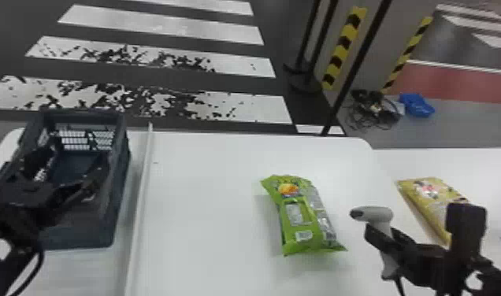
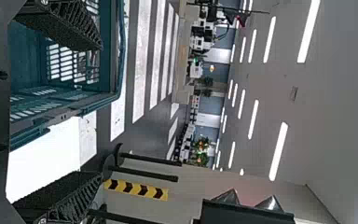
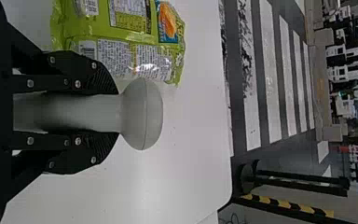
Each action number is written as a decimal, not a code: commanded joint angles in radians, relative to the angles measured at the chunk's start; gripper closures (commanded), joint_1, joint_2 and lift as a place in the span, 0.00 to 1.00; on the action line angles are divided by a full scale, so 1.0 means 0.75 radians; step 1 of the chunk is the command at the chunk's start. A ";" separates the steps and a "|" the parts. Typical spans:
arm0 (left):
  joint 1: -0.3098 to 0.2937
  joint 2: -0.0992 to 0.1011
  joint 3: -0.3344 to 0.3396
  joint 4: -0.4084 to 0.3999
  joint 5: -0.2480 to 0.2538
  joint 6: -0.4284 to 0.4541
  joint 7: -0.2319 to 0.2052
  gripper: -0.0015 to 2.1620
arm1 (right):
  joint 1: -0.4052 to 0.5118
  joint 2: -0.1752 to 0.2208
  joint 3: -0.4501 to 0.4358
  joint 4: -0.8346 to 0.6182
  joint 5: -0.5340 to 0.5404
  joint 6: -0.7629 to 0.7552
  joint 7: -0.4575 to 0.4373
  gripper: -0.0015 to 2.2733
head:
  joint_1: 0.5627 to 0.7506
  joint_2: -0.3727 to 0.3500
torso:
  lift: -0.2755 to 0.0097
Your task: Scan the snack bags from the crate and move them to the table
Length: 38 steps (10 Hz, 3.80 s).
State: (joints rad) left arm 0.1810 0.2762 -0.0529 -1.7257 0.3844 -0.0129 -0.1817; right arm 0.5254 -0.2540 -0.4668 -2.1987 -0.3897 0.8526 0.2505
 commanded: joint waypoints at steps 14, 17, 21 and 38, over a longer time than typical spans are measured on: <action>0.037 0.002 0.015 -0.018 0.005 -0.004 -0.007 0.02 | 0.095 0.095 0.097 -0.016 -0.047 -0.017 0.057 0.99 | 0.70 0.33 | 0.63; 0.043 0.002 0.023 -0.027 0.005 -0.004 -0.009 0.02 | 0.071 0.089 0.105 0.019 -0.026 -0.029 0.057 0.99 | 0.70 0.34 | 0.63; 0.045 0.002 0.028 -0.029 0.005 -0.004 -0.009 0.02 | 0.064 0.085 0.107 0.021 -0.031 -0.029 0.057 0.99 | 0.70 0.34 | 0.63; 0.102 0.010 0.062 -0.063 0.001 0.004 -0.013 0.02 | -0.547 -0.117 0.283 0.913 0.248 -0.385 0.112 0.99 | 0.70 0.23 | 0.63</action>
State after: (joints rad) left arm 0.2576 0.2835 -0.0061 -1.7733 0.3855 -0.0099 -0.1918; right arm 0.1198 -0.3419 -0.2589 -1.5245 -0.2050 0.5662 0.3345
